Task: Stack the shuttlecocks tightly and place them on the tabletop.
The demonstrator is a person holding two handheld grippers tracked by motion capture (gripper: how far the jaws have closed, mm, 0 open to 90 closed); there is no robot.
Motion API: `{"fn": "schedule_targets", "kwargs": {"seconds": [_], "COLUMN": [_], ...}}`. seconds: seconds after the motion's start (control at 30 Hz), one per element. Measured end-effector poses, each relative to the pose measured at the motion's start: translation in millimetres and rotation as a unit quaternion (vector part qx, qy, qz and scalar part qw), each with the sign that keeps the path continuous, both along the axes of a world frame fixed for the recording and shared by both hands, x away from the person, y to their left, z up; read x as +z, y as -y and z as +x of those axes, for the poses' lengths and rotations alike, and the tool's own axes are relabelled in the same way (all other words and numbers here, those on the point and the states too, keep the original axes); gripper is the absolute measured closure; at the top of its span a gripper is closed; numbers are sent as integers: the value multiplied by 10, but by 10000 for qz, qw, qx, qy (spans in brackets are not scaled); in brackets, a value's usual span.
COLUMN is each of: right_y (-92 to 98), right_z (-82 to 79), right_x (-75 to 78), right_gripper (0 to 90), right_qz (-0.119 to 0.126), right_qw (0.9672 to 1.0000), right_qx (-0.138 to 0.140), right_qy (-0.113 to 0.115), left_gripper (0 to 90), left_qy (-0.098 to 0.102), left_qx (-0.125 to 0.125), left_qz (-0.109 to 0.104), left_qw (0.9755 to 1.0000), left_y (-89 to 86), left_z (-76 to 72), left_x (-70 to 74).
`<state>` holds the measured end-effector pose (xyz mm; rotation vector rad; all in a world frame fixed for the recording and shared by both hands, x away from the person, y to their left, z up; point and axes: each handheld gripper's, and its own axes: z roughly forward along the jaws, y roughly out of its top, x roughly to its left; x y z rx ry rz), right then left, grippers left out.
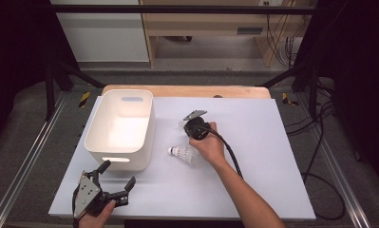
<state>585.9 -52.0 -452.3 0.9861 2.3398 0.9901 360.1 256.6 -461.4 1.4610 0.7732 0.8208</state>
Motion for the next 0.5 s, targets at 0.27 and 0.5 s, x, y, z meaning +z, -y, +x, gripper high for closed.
{"fn": "schedule_targets", "kwargs": {"seconds": [0.27, 0.5], "right_y": [162, 315], "right_z": [5, 18], "right_x": [78, 109], "right_gripper": [900, 900], "right_qz": [-97, -265], "right_qw": [9999, 9994], "right_qx": [-104, -181], "right_qy": [81, 106], "left_gripper": [8, 8], "left_qy": [-12, -12], "left_qx": [8, 10], "left_qz": [9, 13], "left_qw": [10000, 10000], "left_y": [1, 1], "left_z": [4, 5], "left_x": [-2, -2]}}
